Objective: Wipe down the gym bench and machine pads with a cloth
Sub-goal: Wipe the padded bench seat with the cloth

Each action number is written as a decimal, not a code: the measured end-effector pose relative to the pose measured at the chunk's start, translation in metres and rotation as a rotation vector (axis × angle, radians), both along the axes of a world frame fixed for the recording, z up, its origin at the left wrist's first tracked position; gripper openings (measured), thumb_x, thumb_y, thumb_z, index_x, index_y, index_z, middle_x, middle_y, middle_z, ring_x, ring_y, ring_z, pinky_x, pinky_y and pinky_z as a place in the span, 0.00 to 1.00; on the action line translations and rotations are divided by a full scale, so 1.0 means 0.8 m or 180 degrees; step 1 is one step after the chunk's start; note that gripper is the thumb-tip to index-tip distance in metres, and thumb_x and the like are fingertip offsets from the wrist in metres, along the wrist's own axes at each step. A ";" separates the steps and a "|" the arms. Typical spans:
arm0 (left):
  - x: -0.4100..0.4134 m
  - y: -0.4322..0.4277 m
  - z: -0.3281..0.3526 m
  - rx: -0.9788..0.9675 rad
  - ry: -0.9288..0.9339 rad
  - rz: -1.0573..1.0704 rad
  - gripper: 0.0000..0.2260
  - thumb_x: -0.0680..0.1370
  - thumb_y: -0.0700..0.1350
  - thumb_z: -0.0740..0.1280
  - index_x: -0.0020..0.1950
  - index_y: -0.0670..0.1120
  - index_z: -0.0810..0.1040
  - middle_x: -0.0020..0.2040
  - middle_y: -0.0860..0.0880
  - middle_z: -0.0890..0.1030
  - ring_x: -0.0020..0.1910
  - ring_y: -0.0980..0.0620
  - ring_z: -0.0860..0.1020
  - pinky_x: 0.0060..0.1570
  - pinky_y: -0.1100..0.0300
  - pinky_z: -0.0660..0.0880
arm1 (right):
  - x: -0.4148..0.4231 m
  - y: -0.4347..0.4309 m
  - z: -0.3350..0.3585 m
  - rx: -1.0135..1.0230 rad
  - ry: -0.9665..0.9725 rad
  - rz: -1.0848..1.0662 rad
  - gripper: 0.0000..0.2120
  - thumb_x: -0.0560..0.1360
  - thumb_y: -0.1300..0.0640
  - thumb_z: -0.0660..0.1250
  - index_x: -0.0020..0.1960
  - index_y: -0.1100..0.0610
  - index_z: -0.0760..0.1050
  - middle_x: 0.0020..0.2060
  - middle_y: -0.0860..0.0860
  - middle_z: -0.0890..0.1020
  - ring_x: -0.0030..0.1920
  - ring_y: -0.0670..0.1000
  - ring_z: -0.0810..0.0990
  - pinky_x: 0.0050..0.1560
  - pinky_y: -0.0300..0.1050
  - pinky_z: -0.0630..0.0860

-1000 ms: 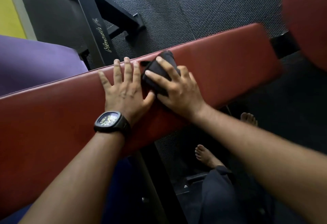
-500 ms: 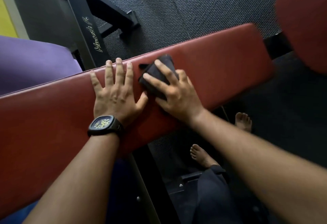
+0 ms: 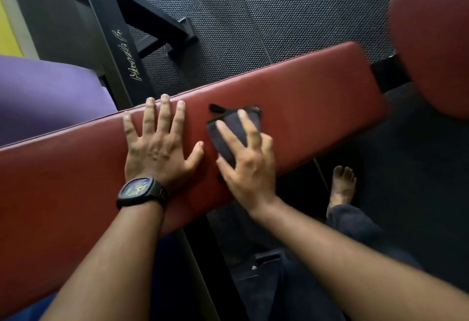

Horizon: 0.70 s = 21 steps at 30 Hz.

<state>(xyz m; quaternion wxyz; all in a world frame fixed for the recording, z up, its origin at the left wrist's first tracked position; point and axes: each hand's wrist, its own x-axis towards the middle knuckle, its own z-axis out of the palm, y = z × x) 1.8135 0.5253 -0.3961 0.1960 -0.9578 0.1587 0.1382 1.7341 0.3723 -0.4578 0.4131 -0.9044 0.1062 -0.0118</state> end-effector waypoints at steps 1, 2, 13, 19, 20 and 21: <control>0.000 0.001 0.000 -0.0002 -0.0008 -0.0004 0.39 0.76 0.67 0.51 0.82 0.47 0.58 0.82 0.41 0.57 0.81 0.39 0.55 0.73 0.29 0.50 | 0.021 -0.005 -0.002 -0.0047 -0.0151 0.0272 0.28 0.73 0.43 0.64 0.73 0.42 0.73 0.77 0.52 0.67 0.55 0.61 0.74 0.58 0.55 0.76; -0.001 0.000 0.000 -0.0003 -0.0015 -0.0007 0.39 0.76 0.67 0.52 0.82 0.47 0.59 0.82 0.41 0.57 0.80 0.39 0.55 0.73 0.29 0.50 | 0.045 -0.013 -0.008 -0.0204 -0.0264 0.0489 0.29 0.72 0.42 0.63 0.73 0.41 0.73 0.77 0.51 0.68 0.55 0.61 0.75 0.55 0.56 0.77; 0.010 -0.012 0.000 0.0002 0.0196 0.0170 0.41 0.72 0.67 0.50 0.82 0.47 0.57 0.82 0.40 0.57 0.80 0.37 0.54 0.74 0.29 0.46 | 0.012 -0.018 -0.020 -0.0164 0.0846 -0.1096 0.28 0.77 0.43 0.64 0.77 0.43 0.68 0.79 0.52 0.63 0.57 0.63 0.75 0.64 0.53 0.70; 0.012 -0.014 -0.006 -0.0042 0.0223 0.0060 0.43 0.72 0.67 0.50 0.82 0.45 0.57 0.81 0.37 0.57 0.79 0.31 0.53 0.72 0.26 0.47 | 0.057 -0.019 -0.015 -0.0399 -0.0392 0.0588 0.29 0.71 0.41 0.65 0.72 0.41 0.74 0.77 0.50 0.68 0.54 0.62 0.75 0.53 0.57 0.78; 0.013 -0.015 -0.006 -0.0022 0.0227 0.0044 0.43 0.72 0.67 0.50 0.82 0.45 0.57 0.81 0.36 0.57 0.79 0.30 0.53 0.72 0.25 0.47 | 0.076 -0.031 -0.025 -0.0576 -0.0508 0.0783 0.29 0.70 0.41 0.65 0.72 0.40 0.74 0.77 0.49 0.69 0.54 0.62 0.75 0.51 0.57 0.79; 0.015 -0.017 -0.007 0.0000 0.0232 0.0021 0.44 0.72 0.67 0.50 0.82 0.45 0.57 0.81 0.36 0.57 0.79 0.29 0.53 0.71 0.24 0.47 | 0.094 -0.046 -0.033 -0.0719 -0.0510 0.0867 0.30 0.70 0.41 0.64 0.73 0.39 0.72 0.77 0.49 0.68 0.55 0.62 0.76 0.49 0.57 0.79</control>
